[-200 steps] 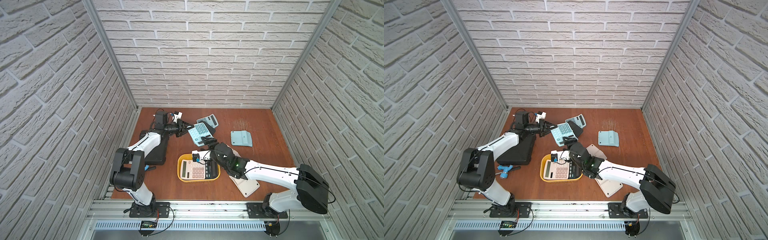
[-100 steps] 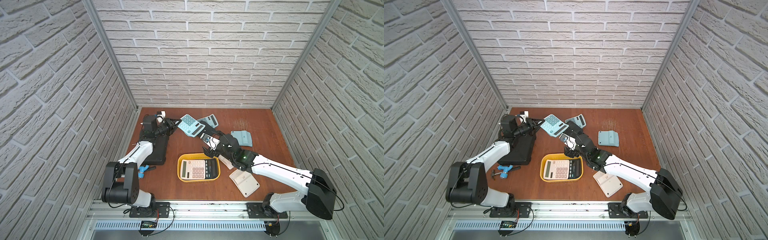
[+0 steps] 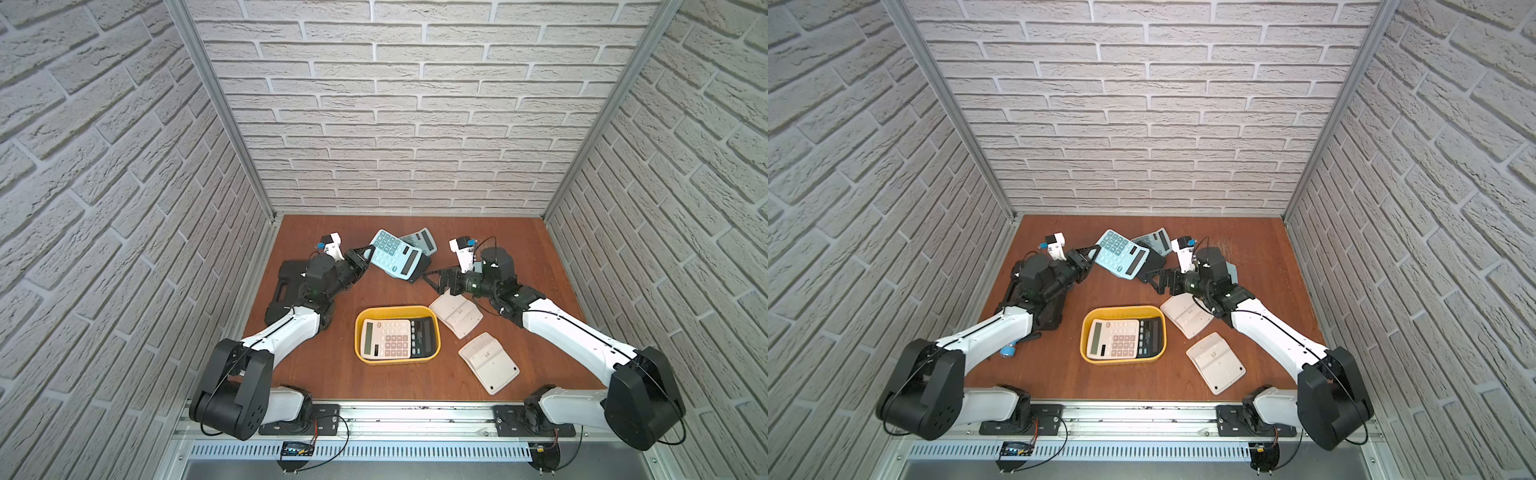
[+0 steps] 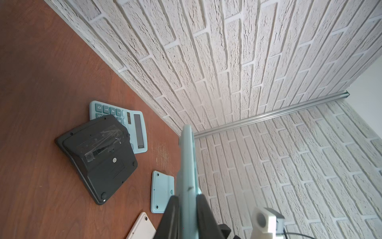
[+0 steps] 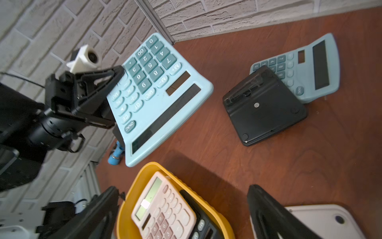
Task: Put the calculator in the storage box
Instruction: Pick up the calculator at the center of the board.
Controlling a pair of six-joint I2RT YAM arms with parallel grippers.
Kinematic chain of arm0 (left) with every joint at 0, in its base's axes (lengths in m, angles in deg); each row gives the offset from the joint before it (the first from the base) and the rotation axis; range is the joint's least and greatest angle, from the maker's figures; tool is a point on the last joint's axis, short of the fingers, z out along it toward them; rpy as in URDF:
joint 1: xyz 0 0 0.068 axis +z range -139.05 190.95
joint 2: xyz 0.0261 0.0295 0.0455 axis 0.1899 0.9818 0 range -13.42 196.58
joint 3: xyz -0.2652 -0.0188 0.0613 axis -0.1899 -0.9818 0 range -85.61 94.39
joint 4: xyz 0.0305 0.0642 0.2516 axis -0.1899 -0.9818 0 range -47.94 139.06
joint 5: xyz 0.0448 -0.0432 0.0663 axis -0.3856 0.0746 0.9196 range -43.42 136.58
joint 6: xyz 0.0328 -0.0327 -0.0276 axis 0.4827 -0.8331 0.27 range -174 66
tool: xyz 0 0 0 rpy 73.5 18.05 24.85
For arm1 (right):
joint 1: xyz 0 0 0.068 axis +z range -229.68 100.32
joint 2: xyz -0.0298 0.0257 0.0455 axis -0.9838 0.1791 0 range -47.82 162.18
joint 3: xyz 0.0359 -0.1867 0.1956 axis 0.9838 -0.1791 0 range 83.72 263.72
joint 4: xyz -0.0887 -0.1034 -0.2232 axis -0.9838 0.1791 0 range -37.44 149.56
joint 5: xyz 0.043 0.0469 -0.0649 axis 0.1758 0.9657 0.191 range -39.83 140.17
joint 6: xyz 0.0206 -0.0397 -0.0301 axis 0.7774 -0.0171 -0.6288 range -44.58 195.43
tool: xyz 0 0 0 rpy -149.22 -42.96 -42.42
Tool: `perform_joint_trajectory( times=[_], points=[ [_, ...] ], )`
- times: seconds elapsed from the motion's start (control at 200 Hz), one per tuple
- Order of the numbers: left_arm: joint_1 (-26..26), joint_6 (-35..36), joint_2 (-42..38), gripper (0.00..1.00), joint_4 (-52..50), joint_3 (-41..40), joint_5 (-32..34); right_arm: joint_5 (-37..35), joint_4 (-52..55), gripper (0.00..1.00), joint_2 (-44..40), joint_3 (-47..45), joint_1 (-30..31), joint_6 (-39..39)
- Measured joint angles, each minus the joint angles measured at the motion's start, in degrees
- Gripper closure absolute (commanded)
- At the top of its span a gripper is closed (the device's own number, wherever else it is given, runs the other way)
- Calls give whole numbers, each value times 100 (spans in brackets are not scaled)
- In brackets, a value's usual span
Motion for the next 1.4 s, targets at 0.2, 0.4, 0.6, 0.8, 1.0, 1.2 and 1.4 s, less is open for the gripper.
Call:
perform_joint_trajectory(
  times=[0.2, 0.4, 0.6, 0.8, 1.0, 1.2, 1.4],
  points=[
    [-487, 0, 7, 100, 765, -361, 627, 942, -1648, 8, 562, -352, -304, 1867],
    [-780, 4, 4, 100, 1158, -619, 988, 1272, -2785, 23, 907, -457, -258, 2990],
    [-942, 46, -7, 100, 1241, -660, 1178, 1329, -3250, 41, 1082, -426, -129, 3388],
    [-1021, 68, -48, 100, 1285, -723, 1276, 1268, -2953, 54, 1198, -262, 15, 3348],
    [-1051, 63, -61, 100, 1432, -743, 1375, 1117, -2680, 83, 1268, -127, 114, 3333],
    [-1093, 177, -79, 63, 1419, -758, 1399, 1023, -2509, 97, 1287, -118, 131, 3609],
    [-1084, 223, -664, 4, 555, -774, 1397, 999, -1589, 97, 1069, -116, 181, 3206]
  ],
)
